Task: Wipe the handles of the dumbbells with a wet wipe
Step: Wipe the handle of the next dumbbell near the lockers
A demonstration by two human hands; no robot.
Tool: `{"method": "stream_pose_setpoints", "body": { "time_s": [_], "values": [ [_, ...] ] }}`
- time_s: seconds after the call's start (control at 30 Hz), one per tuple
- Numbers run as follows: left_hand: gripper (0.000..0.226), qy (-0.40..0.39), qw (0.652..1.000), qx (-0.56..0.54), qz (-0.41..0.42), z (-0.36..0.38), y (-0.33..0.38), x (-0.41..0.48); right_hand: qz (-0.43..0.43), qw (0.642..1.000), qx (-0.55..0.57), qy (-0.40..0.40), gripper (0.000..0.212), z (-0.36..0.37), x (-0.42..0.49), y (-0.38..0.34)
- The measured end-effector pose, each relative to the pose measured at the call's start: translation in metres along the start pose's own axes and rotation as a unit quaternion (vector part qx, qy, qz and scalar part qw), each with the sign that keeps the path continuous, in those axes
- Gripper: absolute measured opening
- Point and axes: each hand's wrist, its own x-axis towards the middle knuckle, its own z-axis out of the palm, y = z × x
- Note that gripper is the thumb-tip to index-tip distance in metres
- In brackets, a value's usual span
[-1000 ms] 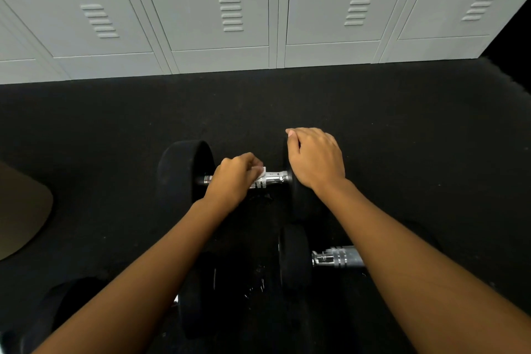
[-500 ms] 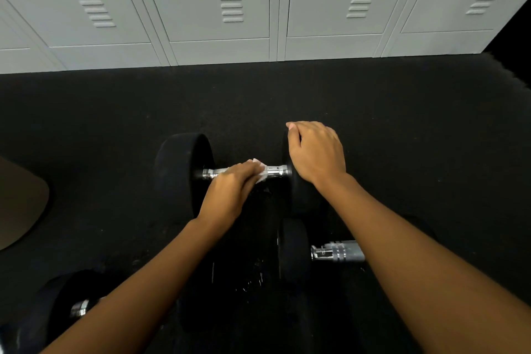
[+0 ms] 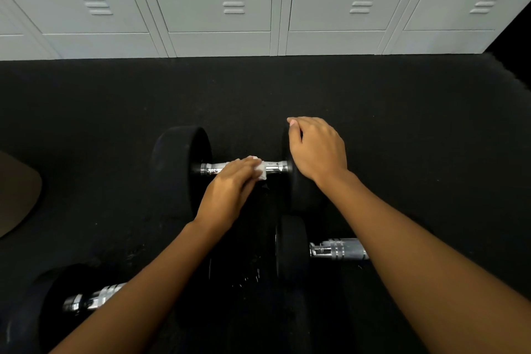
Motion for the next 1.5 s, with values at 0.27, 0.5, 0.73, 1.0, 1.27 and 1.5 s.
{"method": "stream_pose_setpoints", "body": {
  "time_s": [0.27, 0.5, 0.73, 1.0, 1.27, 1.5],
  "values": [
    [0.006, 0.015, 0.999, 0.023, 0.038, 0.009, 0.002, 0.002, -0.004, 1.000, -0.001, 0.006, 0.036, 0.001, 0.000, 0.001],
    [0.004, 0.004, 0.998, 0.030, 0.052, 0.014, 0.006, 0.006, -0.001, 1.000, 0.001, 0.006, 0.036, 0.001, 0.001, 0.000],
    [0.006, 0.004, 0.995, 0.057, 0.088, 0.007, -0.002, 0.003, -0.001, 1.000, 0.000, 0.009, 0.035, 0.001, 0.001, 0.000],
    [0.018, -0.018, 0.993, 0.050, 0.102, 0.013, 0.006, 0.008, -0.003, 1.000, -0.002, 0.012, 0.034, 0.001, 0.000, 0.000],
    [0.010, -0.018, 0.995, 0.035, 0.094, 0.002, -0.004, 0.006, 0.002, 1.000, -0.004, 0.007, 0.034, 0.001, 0.000, 0.000],
    [0.016, -0.033, 0.992, 0.055, 0.105, 0.011, 0.003, 0.013, 0.000, 1.000, -0.003, 0.013, 0.034, 0.001, 0.000, 0.000]
  ]
}}
